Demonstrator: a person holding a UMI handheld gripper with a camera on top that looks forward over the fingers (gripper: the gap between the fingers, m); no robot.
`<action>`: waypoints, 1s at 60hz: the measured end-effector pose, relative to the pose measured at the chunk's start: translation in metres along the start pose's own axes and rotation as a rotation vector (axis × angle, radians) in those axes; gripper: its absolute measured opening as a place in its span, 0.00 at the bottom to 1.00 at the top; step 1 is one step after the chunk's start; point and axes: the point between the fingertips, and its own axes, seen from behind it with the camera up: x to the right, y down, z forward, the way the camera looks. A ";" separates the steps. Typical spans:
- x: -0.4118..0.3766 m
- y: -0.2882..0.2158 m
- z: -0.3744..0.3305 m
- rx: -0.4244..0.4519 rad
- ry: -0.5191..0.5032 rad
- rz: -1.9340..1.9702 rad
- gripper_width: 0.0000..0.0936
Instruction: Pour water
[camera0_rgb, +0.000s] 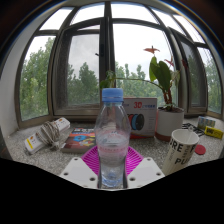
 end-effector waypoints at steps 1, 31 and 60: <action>-0.002 -0.006 -0.002 0.009 -0.010 0.009 0.30; 0.021 -0.196 -0.073 0.197 -0.621 1.601 0.30; 0.082 -0.181 -0.063 0.137 -0.699 2.200 0.30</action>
